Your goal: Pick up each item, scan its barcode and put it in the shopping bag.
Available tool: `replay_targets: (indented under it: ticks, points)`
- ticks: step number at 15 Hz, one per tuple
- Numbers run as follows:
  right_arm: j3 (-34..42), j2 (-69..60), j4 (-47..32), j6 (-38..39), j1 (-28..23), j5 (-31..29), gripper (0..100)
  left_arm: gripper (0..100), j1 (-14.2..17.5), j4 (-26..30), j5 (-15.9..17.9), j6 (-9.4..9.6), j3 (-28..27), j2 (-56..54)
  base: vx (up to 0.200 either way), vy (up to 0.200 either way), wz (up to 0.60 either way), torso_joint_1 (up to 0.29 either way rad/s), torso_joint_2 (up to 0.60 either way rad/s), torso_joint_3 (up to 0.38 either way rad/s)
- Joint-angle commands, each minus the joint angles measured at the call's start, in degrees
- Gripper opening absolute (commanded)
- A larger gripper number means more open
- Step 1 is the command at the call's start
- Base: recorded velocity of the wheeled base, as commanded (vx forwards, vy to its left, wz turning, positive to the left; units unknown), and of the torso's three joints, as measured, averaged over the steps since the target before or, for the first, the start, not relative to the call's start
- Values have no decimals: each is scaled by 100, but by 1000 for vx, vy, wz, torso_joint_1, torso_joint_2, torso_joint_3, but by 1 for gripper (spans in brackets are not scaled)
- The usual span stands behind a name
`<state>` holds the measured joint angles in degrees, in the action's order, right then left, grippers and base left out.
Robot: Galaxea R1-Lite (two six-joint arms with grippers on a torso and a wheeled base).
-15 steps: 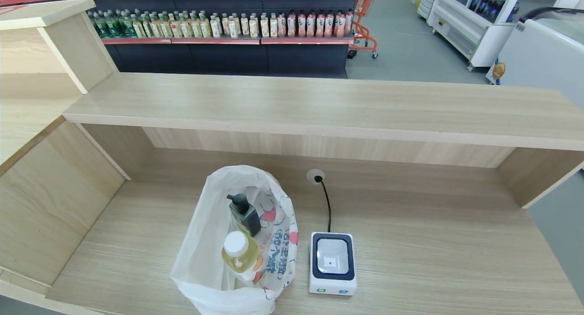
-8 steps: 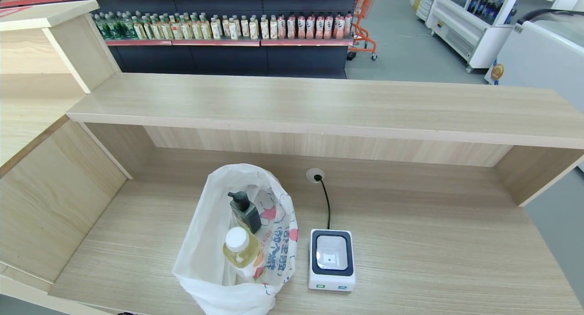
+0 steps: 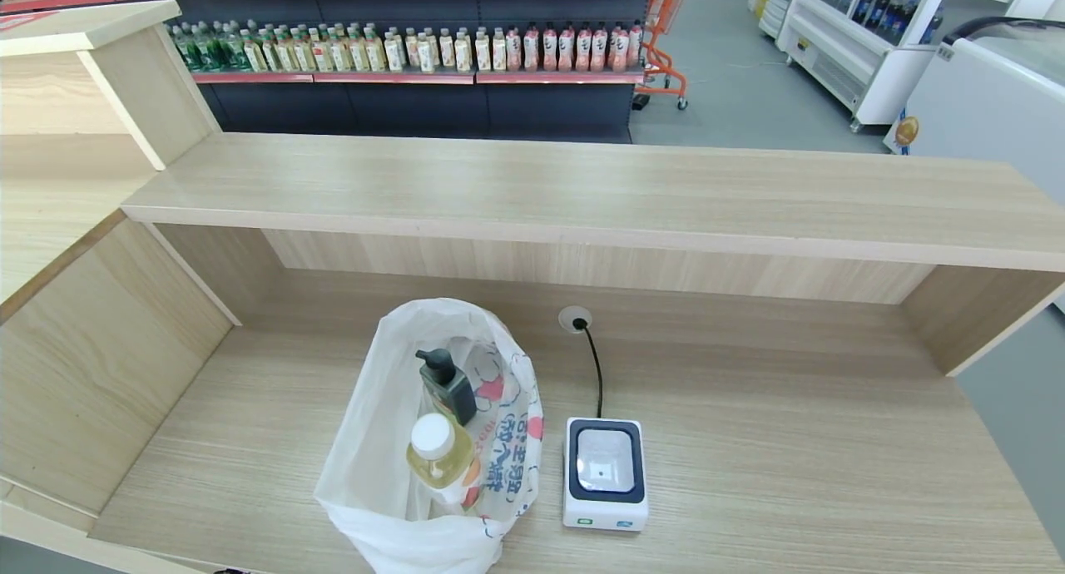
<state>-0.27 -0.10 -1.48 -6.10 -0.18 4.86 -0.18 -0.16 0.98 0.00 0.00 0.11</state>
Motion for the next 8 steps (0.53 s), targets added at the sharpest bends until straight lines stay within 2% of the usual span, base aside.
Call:
replay_targets:
  ticks: [1, 8]
  points:
    - [0, 10, -2, -6, 1, -3, 100, 100, 1, -2, -1, 0, 0, -2, 0, 0, 0, 0, 0, 0]
    - [0, 10, -2, -14, 1, 6, 100, 100, 1, -2, -1, 0, 0, -2, 0, 0, 0, 0, 0, 0]
